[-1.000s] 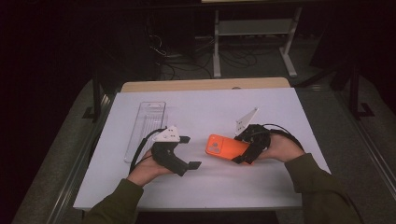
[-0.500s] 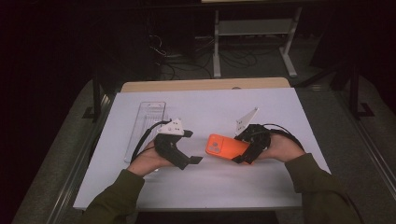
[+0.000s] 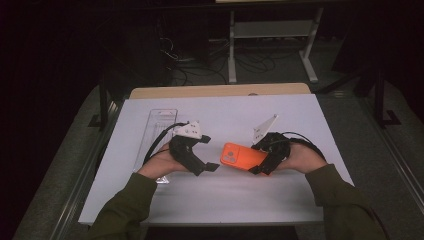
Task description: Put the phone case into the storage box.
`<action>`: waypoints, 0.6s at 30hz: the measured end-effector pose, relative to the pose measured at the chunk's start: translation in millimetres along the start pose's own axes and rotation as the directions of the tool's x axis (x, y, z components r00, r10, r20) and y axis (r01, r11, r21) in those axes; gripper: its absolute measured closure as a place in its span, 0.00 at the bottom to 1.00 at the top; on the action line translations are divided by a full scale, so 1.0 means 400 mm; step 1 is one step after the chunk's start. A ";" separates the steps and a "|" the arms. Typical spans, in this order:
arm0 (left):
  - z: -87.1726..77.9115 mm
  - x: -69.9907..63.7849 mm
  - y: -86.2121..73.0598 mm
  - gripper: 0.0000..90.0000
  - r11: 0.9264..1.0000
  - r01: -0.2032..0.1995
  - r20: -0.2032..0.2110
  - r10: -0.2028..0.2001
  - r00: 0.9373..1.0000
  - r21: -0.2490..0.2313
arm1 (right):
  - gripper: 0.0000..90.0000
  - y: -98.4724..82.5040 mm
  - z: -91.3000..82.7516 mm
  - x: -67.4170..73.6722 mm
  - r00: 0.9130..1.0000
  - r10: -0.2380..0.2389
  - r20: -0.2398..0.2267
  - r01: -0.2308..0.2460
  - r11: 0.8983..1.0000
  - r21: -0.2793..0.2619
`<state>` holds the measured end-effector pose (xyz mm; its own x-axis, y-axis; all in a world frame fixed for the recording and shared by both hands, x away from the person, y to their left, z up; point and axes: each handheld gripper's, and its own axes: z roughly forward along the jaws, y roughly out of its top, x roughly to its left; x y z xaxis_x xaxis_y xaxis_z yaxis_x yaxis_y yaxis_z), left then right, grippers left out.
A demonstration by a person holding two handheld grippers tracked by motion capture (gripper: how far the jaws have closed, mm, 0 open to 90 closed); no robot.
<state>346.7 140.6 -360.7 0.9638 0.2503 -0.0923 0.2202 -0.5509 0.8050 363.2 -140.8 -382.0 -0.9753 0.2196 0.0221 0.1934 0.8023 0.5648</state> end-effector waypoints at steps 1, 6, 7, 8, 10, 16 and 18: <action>0.001 0.002 0.000 0.00 1.000 -0.009 0.000 0.009 1.000 0.007 | 0.16 0.000 0.000 0.000 1.000 0.001 0.001 -0.001 1.000 0.001; 0.007 0.006 -0.003 0.00 1.000 -0.020 0.000 0.020 1.000 0.022 | 0.16 -0.001 -0.003 -0.002 1.000 0.001 -0.001 -0.001 1.000 -0.001; 0.006 0.006 -0.004 0.00 0.999 -0.028 -0.004 0.028 1.000 0.027 | 0.16 -0.001 -0.003 -0.002 1.000 0.002 0.001 -0.002 1.000 -0.001; 0.005 0.005 -0.005 0.00 1.000 -0.021 0.000 0.021 1.000 0.018 | 0.16 -0.001 -0.003 -0.001 1.000 0.004 0.000 -0.004 1.000 0.000; 0.005 0.006 -0.006 0.00 0.999 -0.031 -0.004 0.031 1.000 0.028 | 0.16 0.000 -0.001 0.001 1.000 -0.001 0.001 0.001 1.000 -0.001; 0.010 0.004 -0.007 0.00 0.998 -0.038 -0.005 0.038 0.999 0.043 | 0.16 0.002 0.002 0.008 1.000 -0.008 0.005 0.008 1.000 0.008; 0.012 0.003 -0.007 0.00 0.998 -0.040 -0.001 0.040 0.999 0.049 | 0.16 0.003 0.003 0.010 1.000 -0.011 0.007 0.011 1.000 0.011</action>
<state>348.0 138.8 -365.9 0.9717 0.2286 -0.0594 0.1885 -0.5990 0.7783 359.5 -138.3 -382.1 -0.9768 0.2141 0.0102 0.1835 0.8106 0.5560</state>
